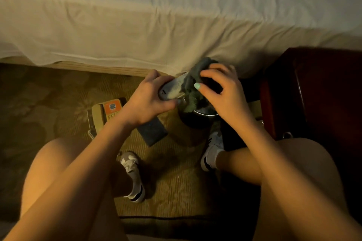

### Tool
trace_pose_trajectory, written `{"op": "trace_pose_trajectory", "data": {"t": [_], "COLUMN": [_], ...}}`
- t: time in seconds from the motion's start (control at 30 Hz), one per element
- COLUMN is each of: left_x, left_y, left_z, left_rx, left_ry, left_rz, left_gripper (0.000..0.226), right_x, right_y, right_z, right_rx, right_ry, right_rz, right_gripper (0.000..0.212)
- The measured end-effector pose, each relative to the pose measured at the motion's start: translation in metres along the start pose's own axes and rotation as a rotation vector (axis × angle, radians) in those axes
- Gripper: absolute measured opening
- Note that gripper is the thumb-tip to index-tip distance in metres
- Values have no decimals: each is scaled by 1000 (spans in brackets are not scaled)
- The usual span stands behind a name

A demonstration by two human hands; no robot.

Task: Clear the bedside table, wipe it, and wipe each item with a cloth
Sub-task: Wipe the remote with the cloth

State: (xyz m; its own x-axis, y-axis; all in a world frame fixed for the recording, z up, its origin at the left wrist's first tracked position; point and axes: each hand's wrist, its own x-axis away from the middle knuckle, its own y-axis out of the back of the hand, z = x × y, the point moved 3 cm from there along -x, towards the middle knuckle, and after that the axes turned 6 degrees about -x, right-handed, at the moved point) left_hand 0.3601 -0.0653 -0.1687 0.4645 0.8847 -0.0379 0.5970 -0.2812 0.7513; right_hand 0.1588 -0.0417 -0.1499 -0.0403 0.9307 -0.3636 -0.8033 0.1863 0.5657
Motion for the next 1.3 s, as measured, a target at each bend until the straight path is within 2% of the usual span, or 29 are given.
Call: {"op": "trace_pose_trajectory", "data": {"t": [0.17, 0.33, 0.53, 0.67, 0.77, 0.83, 0.93, 1.03, 1.17, 1.3], "left_x": [-10, -21, -28, -27, -25, -26, -30, -34, -34, -37], "left_y": [8, 13, 17, 1, -5, -7, -11, -17, -26, -30], "left_z": [-12, -10, -8, -13, -21, -23, -18, -17, -21, -26], "left_rx": [76, 217, 565, 680, 691, 694, 778, 792, 735, 874], "left_ry": [-60, -39, 110, 209, 229, 219, 268, 326, 385, 462], "left_rz": [-40, -92, -239, -379, -454, -453, -389, -390, -493, -517], "left_gripper": [71, 57, 47, 46, 38, 37, 41, 39, 38, 39], "right_x": [-18, -22, -27, -20, -9, -5, -5, -7, 3, 6], "right_y": [7, 0, -9, -17, -26, -30, -32, -33, -43, -47], "right_z": [1, -17, -18, -5, -1, 1, 3, 1, 0, 1], "right_rx": [63, -64, -240, -354, -392, -386, -364, -339, -456, -544], "right_ry": [40, -229, -324, -394, -485, -507, -537, -586, -700, -691], "right_rz": [106, 267, 269, 299, 293, 273, 296, 299, 233, 186], "right_gripper": [38, 42, 39, 36, 53, 58, 43, 41, 51, 63]}}
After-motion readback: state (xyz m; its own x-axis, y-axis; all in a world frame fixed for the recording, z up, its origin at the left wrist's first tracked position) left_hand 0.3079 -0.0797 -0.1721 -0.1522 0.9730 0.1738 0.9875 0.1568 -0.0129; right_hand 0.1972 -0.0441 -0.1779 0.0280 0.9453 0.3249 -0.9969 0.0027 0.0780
